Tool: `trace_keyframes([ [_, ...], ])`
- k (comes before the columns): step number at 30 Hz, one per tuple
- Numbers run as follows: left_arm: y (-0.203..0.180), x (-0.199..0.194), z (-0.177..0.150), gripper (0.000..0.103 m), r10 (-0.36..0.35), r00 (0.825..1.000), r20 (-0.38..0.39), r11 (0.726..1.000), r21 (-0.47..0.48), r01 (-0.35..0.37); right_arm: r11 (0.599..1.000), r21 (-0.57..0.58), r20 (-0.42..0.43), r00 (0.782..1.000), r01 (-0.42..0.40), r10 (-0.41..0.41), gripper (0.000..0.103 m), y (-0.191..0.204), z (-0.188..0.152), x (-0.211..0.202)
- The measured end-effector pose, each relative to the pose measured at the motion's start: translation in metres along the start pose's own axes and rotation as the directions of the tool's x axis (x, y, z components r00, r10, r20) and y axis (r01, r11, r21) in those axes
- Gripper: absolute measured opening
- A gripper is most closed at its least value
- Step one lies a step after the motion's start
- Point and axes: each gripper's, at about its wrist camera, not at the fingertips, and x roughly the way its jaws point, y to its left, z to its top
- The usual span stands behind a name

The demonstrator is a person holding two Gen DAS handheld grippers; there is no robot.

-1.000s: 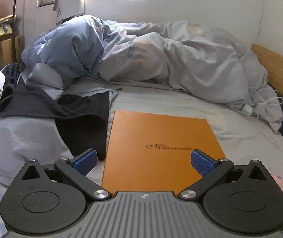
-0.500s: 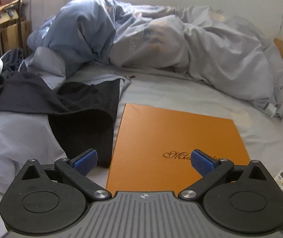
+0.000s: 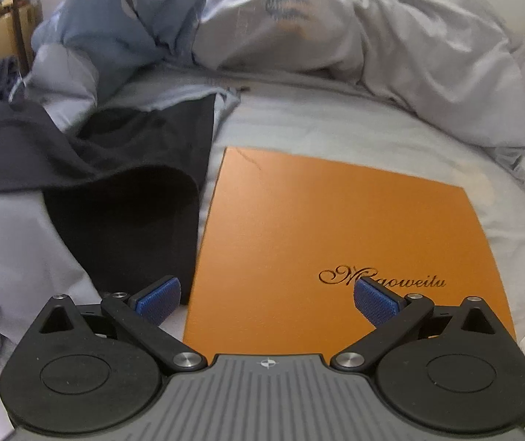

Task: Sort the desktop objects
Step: 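Grasp opposite edges of the orange lid with the left gripper while the right gripper grasps too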

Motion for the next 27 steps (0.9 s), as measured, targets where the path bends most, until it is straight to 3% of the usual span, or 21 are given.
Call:
trace_keyframes([
  [5, 0.007, 0.024, -0.005, 0.102, 0.010, 0.996, -0.088, 1.000, -0.021, -0.011, 1.000, 0.011, -0.031, 1.000, 0.002, -0.002, 0.097, -0.008, 0.006, 0.016],
  [8, 0.012, 0.026, -0.005, 0.102, -0.016, 0.997, -0.081, 0.999, -0.037, 0.013, 1.000, 0.006, -0.054, 0.998, 0.012, -0.011, 0.086, -0.010, 0.007, 0.023],
  [17, 0.025, 0.033, -0.006, 0.103, -0.085, 0.993, -0.078, 0.993, -0.094, 0.078, 0.999, 0.035, -0.112, 0.994, 0.012, -0.008, 0.084, -0.020, 0.003, 0.042],
  [27, 0.022, 0.034, -0.011, 0.103, -0.081, 0.996, -0.046, 0.990, -0.116, 0.075, 1.000, 0.021, -0.103, 0.995, 0.018, -0.016, 0.079, -0.025, -0.004, 0.043],
])
